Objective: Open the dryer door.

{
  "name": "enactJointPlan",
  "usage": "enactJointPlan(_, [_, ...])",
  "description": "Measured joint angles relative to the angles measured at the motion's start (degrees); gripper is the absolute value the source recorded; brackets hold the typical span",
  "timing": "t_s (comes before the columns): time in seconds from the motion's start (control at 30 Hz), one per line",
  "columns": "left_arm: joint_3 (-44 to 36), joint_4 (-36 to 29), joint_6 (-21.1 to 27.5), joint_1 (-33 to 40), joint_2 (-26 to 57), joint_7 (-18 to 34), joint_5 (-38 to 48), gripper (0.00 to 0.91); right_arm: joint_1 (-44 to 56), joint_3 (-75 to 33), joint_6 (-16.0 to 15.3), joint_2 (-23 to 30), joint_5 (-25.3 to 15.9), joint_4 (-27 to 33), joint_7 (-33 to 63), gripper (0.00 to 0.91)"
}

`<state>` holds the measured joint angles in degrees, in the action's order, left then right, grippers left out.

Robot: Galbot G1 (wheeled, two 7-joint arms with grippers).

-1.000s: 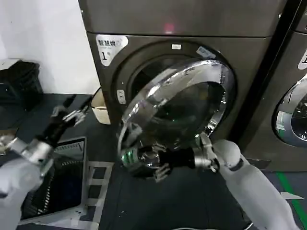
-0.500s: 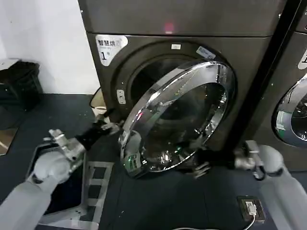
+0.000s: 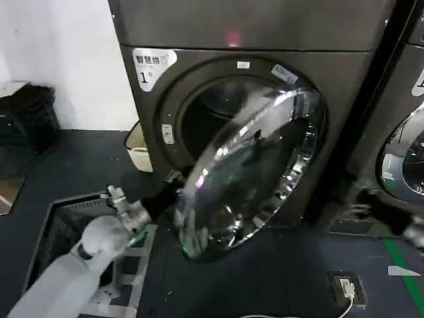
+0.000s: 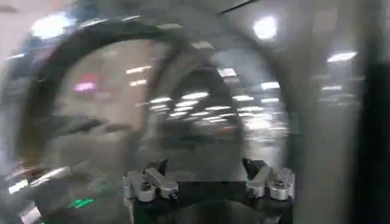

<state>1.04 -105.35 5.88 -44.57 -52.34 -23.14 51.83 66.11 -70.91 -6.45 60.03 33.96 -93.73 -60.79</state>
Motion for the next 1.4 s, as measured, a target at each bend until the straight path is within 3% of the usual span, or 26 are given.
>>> enactJointPlan(0.13, [-3.18, -0.58, -0.01, 1.06, -0.87, -0.11, -0.78, 0.907, 2.21, -6.37, 2.14, 1.05, -1.45, -1.29, 8.36, 0.907])
enactJointPlan(0.27, [-6.46, -0.74, -0.10, 1.90, -2.22, 0.28, -1.07, 0.907, 4.24, -10.04, 7.51, 1.06, -6.81, -1.43, 21.19, 0.907])
enactJointPlan(0.33, [-8.39, -0.58, -0.25, 2.50, -3.06, 0.24, -1.22, 0.907, 5.04, -11.64, 8.60, 0.86, -9.07, -1.40, 27.04, 0.907])
enactJointPlan(0.7, [-22.02, 4.30, -3.32, 9.24, -9.17, -0.18, -2.61, 0.907, 9.29, -23.80, 3.65, -0.04, -22.45, -0.65, 46.50, 0.907])
enactJointPlan(0.87, [-26.91, 6.59, -4.78, 12.55, -11.57, -0.36, -2.88, 0.907, 11.12, -28.97, 1.56, 1.17, -25.94, -3.36, 50.07, 0.907])
enactJointPlan(1.4, [-34.34, 19.54, -7.77, 20.60, -27.50, 4.05, -8.04, 0.907, 19.33, -44.82, -0.76, 2.33, -24.63, -6.50, 52.27, 0.907])
